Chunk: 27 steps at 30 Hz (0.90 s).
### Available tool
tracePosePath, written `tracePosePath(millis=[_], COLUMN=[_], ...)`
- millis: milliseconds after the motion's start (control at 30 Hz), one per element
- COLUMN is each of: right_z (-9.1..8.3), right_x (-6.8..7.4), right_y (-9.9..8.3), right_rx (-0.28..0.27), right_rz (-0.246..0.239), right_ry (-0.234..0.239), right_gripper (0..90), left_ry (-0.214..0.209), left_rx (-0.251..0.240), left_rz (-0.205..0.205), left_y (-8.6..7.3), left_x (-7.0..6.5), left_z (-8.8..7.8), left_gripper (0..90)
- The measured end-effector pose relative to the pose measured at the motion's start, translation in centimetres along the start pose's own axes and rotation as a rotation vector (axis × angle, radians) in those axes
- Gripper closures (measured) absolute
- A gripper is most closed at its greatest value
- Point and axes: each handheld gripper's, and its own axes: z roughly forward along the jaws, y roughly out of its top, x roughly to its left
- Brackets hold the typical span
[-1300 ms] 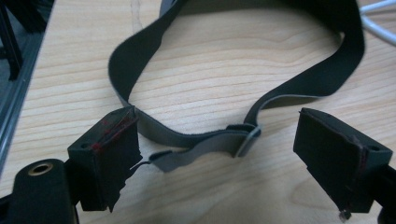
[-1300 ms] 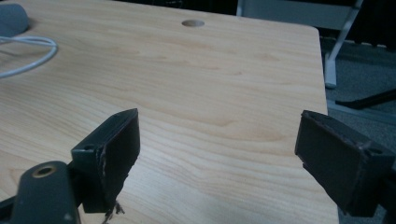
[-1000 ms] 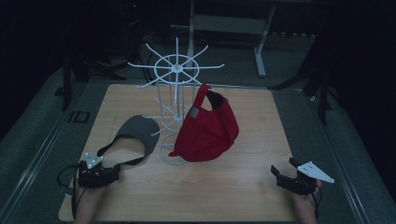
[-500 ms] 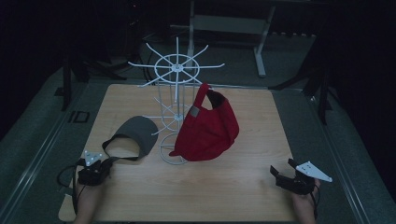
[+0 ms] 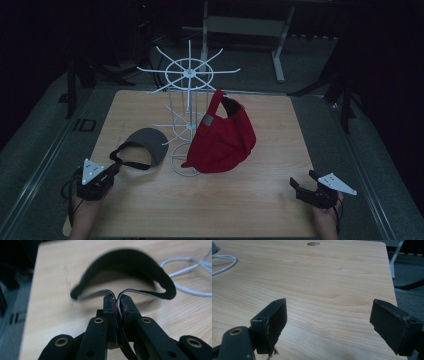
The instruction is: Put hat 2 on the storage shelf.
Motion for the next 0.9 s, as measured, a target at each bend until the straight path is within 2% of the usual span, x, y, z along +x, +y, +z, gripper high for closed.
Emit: tracePosePath(millis=[133,300,667,900], right_z=[-0.1,-0.2,-0.2,-0.1], right_x=[-0.1,-0.1,-0.2,-0.2], right_y=[0.0,-0.1,-0.1,-0.1], right_rx=[-0.006,-0.010,-0.011,-0.008], right_rz=[0.007,0.013,0.022,0.022], right_ry=[-0.001,0.005,0.007,0.007], right_gripper=[14.1,14.1,14.0,14.0], left_ry=[0.010,-0.008,-0.028,-0.076], left_rx=[-0.026,-0.094,-0.192,-0.231], left_rz=[0.008,0.014,0.059,0.107], left_y=[1.9,4.1,8.5,10.2], left_x=[0.1,-0.1,-0.2,-0.2], left_z=[-0.9,-1.9,-4.0,-6.2], left_gripper=[85.3,85.3,85.3,85.2])
